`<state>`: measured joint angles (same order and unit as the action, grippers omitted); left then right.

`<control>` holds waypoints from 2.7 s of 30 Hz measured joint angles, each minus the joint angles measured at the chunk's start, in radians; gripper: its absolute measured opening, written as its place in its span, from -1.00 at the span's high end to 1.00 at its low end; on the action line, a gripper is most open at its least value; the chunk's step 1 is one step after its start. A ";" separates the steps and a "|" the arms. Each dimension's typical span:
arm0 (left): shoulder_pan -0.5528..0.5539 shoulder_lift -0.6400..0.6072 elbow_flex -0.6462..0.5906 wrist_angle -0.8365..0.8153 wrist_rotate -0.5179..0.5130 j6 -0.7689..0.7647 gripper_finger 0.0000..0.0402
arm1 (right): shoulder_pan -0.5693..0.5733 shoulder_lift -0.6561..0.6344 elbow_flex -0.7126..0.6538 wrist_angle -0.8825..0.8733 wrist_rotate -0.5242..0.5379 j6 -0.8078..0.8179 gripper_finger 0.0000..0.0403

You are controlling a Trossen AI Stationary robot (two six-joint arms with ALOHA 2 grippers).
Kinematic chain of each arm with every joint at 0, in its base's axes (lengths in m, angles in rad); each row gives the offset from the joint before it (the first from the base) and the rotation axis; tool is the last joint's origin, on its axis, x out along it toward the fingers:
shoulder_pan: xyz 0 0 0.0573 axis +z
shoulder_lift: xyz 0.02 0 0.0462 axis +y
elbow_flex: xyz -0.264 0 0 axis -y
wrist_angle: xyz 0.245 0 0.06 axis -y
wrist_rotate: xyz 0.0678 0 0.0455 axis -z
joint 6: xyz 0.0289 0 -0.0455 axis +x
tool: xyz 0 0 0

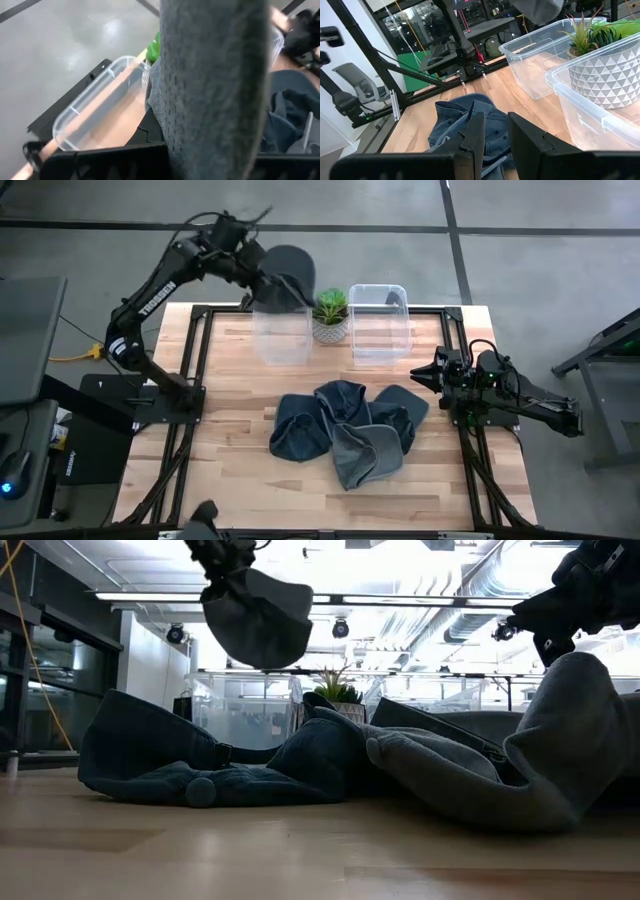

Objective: Pick & Place hat
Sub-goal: Put the left gray cap into the left transparent bin

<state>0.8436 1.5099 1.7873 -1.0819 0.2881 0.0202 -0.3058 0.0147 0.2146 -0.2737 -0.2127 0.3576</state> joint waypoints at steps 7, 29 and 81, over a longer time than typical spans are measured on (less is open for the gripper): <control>0.143 0.046 -0.001 0.024 0.246 0.134 1.00 | 0.000 0.000 0.000 0.000 0.000 0.000 0.61; 0.211 0.218 -0.103 0.077 0.413 0.218 1.00 | 0.000 0.000 0.000 0.000 0.000 0.000 0.61; 0.156 0.183 -0.342 0.293 0.074 0.125 -0.10 | 0.000 0.000 0.000 0.000 0.000 0.000 0.61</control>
<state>0.9993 1.6931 1.4448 -0.7892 0.3625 0.1456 -0.3058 0.0143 0.2142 -0.2733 -0.2126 0.3576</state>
